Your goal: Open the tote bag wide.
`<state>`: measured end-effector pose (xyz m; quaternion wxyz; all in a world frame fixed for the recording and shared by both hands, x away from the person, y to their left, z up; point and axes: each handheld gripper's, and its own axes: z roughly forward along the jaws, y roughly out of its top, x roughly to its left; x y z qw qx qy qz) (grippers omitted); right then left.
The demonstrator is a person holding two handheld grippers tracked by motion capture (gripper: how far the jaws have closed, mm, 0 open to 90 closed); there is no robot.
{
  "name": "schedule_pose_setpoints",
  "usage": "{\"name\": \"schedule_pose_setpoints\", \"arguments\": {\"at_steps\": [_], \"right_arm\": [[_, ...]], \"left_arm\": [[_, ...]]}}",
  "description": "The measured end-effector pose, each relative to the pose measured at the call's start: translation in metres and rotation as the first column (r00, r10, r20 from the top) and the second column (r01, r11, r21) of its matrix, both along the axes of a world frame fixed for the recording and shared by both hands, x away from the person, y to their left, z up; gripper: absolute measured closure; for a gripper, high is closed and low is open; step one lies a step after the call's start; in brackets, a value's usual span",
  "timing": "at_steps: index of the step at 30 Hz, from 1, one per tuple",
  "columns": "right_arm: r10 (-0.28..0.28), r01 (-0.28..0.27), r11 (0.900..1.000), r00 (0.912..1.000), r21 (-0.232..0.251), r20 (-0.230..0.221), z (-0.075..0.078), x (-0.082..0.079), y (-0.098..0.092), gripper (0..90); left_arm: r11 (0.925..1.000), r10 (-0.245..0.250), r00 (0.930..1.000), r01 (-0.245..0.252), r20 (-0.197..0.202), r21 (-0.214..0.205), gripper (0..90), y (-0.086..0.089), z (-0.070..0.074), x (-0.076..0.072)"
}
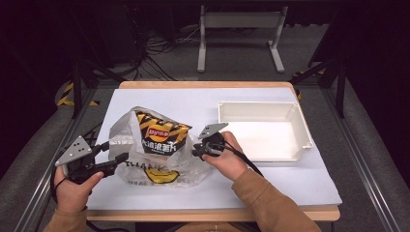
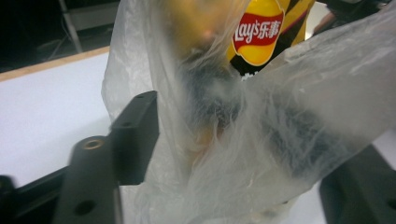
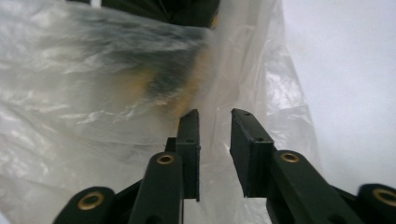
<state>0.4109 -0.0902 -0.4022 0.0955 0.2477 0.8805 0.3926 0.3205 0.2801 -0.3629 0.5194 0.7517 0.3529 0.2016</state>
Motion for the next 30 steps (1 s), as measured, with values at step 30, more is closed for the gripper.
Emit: {"name": "schedule_pose_setpoints", "arguments": {"at_steps": [30], "right_arm": [[-0.024, -0.034, 0.9634, 0.9773, 0.266, 0.211, 0.076, -0.033, -0.033, 60.5]], "left_arm": [[0.9922, 0.081, 0.9849, -0.065, 0.153, -0.106, 22.3, 0.003, 0.060, 0.004]]}}
